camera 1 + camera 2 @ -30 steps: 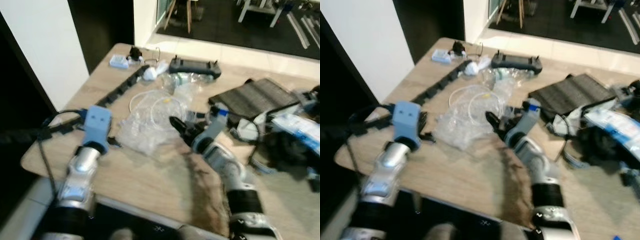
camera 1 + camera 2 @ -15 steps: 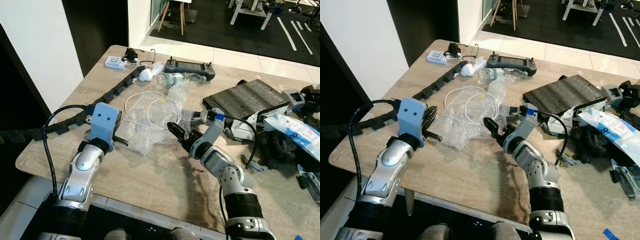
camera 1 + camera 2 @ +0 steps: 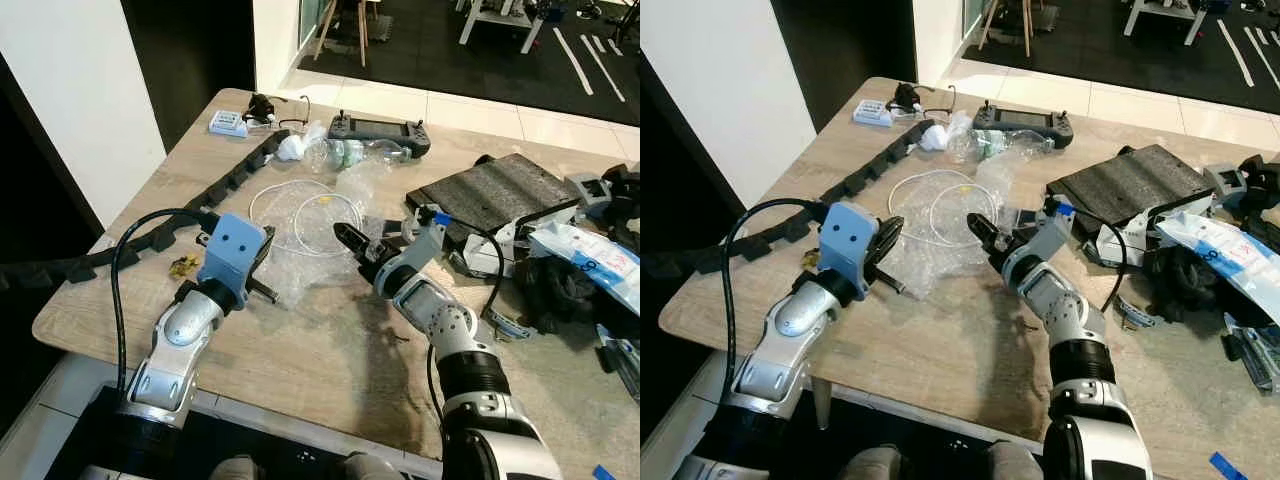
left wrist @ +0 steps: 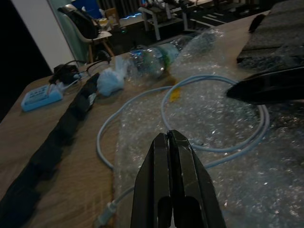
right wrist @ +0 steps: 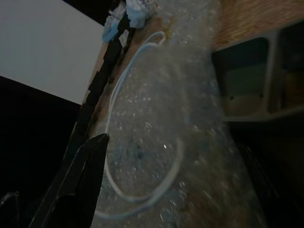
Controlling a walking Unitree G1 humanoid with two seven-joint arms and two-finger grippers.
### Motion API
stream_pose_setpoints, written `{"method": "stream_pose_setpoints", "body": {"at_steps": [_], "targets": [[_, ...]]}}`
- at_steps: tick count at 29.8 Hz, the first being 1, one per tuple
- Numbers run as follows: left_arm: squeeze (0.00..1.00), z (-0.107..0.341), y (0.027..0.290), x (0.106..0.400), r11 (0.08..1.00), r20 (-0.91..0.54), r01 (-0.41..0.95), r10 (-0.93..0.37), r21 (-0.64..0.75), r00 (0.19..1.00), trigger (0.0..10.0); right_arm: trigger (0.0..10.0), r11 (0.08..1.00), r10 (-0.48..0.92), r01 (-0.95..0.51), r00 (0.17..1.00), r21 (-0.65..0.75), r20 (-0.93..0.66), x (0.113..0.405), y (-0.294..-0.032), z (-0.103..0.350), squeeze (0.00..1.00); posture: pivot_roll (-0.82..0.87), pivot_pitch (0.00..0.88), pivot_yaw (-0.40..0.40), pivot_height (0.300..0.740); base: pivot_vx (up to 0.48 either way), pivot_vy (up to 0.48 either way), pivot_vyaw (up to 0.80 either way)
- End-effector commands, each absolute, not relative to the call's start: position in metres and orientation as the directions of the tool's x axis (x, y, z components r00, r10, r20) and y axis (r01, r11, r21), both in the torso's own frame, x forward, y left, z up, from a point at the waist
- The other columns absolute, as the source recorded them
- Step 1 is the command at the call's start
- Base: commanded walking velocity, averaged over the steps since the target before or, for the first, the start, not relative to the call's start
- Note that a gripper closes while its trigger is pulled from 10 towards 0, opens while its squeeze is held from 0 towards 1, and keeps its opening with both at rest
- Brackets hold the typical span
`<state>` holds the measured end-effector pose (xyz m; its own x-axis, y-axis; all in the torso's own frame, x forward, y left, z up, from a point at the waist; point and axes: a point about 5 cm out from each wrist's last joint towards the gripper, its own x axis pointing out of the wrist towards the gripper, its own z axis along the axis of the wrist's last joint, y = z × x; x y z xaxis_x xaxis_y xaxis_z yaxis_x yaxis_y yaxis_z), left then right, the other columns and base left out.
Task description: Picking trash to rubbish bin
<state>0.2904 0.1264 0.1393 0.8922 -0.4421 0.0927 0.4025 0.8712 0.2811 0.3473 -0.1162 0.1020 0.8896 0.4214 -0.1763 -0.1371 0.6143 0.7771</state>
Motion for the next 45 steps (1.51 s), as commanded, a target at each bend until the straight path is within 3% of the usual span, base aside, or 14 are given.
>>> {"method": "stream_pose_setpoints", "body": {"at_steps": [1,12,13,16,17,39,45], "targets": [[0.0,0.138,0.127,0.289,0.86,0.086,0.413,-0.456,0.3,0.886,10.0,10.0,0.63,0.433,-0.075,0.86,0.773,-0.27,0.342,-0.113,0.083,0.0,0.06,0.073,-0.028,0.74,0.0,0.0,0.0],[0.0,0.136,0.124,0.286,0.853,0.08,0.423,-0.466,0.306,0.881,10.0,10.0,0.619,0.492,-0.13,0.833,0.775,-0.253,0.353,-0.1,0.094,0.0,0.06,0.078,-0.037,0.74,0.0,0.0,0.0],[0.0,0.135,0.124,0.286,0.852,0.08,0.424,-0.467,0.306,0.881,10.0,7.1,0.624,0.496,-0.133,0.829,0.77,-0.259,0.352,-0.098,0.093,0.0,0.06,0.079,-0.037,0.74,0.0,0.0,0.0],[0.0,0.135,0.124,0.286,0.852,0.079,0.425,-0.468,0.307,0.88,10.0,7.1,0.627,0.498,-0.134,0.826,0.767,-0.263,0.353,-0.098,0.093,0.0,0.06,0.079,-0.037,0.74,0.0,0.0,0.0],[0.0,0.135,0.124,0.285,0.851,0.08,0.427,-0.47,0.307,0.879,10.0,0.0,0.624,0.502,-0.137,0.825,0.769,-0.26,0.352,-0.097,0.093,0.0,0.06,0.08,-0.037,0.74,0.0,0.0,0.0],[0.0,0.135,0.122,0.284,0.836,0.082,0.452,-0.497,0.312,0.864,10.0,0.0,0.586,0.524,-0.183,0.828,0.789,-0.197,0.354,-0.097,0.099,0.0,0.06,0.076,-0.034,0.74,0.0,0.0,0.0],[0.0,0.136,0.123,0.284,0.836,0.087,0.449,-0.497,0.317,0.863,10.0,0.0,0.564,0.552,-0.305,0.83,0.767,-0.076,0.354,-0.094,0.129,0.0,0.06,0.066,-0.035,0.74,0.0,0.0,0.0]]}}
